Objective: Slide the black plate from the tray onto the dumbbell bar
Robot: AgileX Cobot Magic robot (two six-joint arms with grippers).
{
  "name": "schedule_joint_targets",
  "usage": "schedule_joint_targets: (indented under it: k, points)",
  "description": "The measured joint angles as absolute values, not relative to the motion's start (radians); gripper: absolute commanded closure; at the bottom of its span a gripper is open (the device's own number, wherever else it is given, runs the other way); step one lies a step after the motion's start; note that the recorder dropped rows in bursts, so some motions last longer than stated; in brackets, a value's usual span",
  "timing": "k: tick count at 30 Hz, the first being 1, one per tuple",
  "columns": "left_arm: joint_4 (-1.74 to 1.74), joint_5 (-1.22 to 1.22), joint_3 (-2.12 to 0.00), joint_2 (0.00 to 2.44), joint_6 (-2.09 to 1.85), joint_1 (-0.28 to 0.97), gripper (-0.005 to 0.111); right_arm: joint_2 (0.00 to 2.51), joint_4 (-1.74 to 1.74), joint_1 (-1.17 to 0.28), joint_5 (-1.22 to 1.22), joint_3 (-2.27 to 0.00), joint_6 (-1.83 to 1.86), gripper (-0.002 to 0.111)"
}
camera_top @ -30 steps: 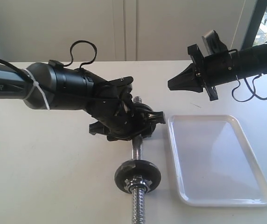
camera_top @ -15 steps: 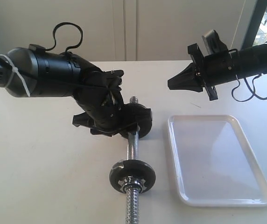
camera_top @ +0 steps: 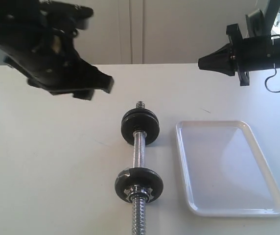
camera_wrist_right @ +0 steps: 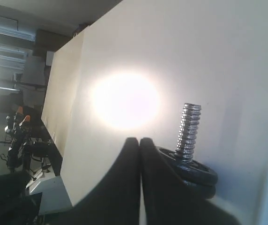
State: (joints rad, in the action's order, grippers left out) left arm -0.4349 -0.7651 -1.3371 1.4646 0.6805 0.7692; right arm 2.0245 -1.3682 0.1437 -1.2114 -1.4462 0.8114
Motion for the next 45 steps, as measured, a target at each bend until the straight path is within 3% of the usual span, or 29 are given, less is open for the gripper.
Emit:
schedule_joint_targets:
  k: [3, 11, 16, 28, 45]
  points:
    - [-0.526, -0.901, -1.337, 1.37, 0.689, 0.769, 0.058, 1.981, -1.368, 0.145, -1.211, -1.446, 0.843, 0.108]
    - [-0.602, -1.05, -1.235, 1.131, 0.728, 0.767, 0.107, 1.783, -1.368, 0.145, -1.211, -1.424, 0.857, 0.108]
    - [-0.606, -1.029, -1.095, 0.984, 0.782, 0.767, 0.107, 1.57, -1.324, 0.145, -1.168, -1.347, 0.857, 0.108]
    - [-0.616, -0.757, -0.762, 0.567, 0.892, 0.767, 0.107, 0.979, -1.065, 0.145, -0.708, -1.06, 0.855, 0.108]
    - [-0.649, -0.709, -0.727, 0.484, 0.897, 0.767, 0.107, 0.903, -1.04, 0.145, -0.622, -0.956, 0.812, 0.108]
